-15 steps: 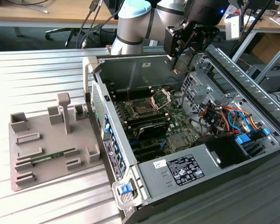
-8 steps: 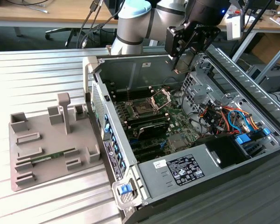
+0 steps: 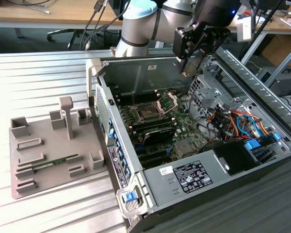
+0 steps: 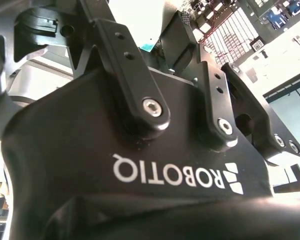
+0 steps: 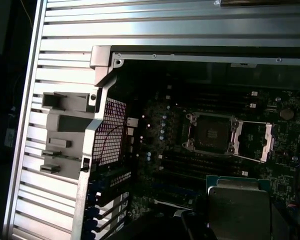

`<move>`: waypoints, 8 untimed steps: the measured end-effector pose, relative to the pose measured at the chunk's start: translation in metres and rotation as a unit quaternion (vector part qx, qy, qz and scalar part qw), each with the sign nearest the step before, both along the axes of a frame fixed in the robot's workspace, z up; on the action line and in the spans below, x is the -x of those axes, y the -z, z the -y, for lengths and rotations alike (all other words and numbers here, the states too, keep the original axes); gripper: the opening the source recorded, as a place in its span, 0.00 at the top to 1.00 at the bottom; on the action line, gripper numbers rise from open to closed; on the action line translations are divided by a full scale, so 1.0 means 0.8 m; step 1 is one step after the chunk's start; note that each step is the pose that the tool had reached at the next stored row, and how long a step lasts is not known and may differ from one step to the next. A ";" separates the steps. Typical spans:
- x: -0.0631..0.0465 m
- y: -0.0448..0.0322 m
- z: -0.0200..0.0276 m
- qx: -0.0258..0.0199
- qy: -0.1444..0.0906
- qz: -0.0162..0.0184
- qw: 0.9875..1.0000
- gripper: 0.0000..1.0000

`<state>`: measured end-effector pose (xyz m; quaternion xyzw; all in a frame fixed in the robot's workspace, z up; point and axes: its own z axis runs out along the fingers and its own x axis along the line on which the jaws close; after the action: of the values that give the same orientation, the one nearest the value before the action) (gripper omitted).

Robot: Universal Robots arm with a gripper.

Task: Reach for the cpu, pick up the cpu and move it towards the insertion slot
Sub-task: 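Pick up the cpu and move it towards the insertion slot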

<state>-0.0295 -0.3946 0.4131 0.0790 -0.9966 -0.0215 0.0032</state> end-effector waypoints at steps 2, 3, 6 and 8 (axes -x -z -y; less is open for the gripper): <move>-0.001 0.0000 0.0000 0.000 0.000 0.000 1.000 0.45; -0.002 0.0000 0.0000 0.000 0.000 0.000 1.000 0.45; -0.004 0.0000 0.0000 0.000 0.000 0.000 1.000 0.45; -0.005 0.0000 0.0000 0.000 0.000 0.000 1.000 0.45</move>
<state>-0.0257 -0.3947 0.4131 0.0790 -0.9966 -0.0215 0.0032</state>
